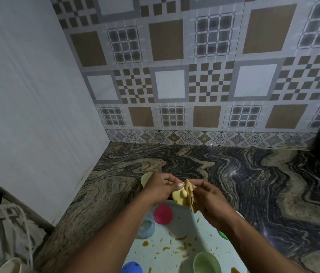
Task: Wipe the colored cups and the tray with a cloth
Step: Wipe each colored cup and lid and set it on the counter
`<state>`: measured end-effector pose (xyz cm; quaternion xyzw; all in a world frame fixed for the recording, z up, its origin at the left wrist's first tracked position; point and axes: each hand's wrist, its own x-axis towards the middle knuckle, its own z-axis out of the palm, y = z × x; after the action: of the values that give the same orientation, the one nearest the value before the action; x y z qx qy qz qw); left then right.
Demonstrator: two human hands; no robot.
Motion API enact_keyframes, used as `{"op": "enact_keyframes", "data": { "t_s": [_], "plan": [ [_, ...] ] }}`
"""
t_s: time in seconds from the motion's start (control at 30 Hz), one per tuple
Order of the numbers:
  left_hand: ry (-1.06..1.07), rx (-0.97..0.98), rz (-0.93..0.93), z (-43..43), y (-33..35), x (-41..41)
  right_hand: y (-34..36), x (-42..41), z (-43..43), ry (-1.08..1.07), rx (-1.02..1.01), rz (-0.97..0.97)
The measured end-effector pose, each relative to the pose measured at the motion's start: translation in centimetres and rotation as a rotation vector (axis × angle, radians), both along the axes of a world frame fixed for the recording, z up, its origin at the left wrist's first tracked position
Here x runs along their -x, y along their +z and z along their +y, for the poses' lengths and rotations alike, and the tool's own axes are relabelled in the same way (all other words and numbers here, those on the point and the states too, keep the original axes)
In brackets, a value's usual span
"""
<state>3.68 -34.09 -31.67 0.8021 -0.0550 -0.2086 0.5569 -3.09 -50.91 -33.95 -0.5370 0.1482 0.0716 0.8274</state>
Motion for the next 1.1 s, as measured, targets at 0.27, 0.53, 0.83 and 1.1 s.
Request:
{"op": "enact_keyframes", "data": {
  "t_s": [0.27, 0.53, 0.83, 1.1],
  "plan": [
    [-0.066, -0.319, 0.098, -1.1, 3.5, -1.4, 2.6, -1.5, -0.4, 0.267, 0.218, -0.154],
    [0.275, -0.245, -0.200, -3.8, 3.3, -1.3, 5.1, -3.5, -1.7, 0.255, 0.310, -0.246],
    [0.676, 0.041, 0.004, -5.4, 1.5, 0.6, 1.3, -0.4, 1.8, -0.201, -0.209, -0.024],
    [0.195, -0.251, 0.036, -3.7, 3.9, -1.4, 5.3, -3.2, -1.9, 0.233, 0.245, -0.081]
  ]
}}
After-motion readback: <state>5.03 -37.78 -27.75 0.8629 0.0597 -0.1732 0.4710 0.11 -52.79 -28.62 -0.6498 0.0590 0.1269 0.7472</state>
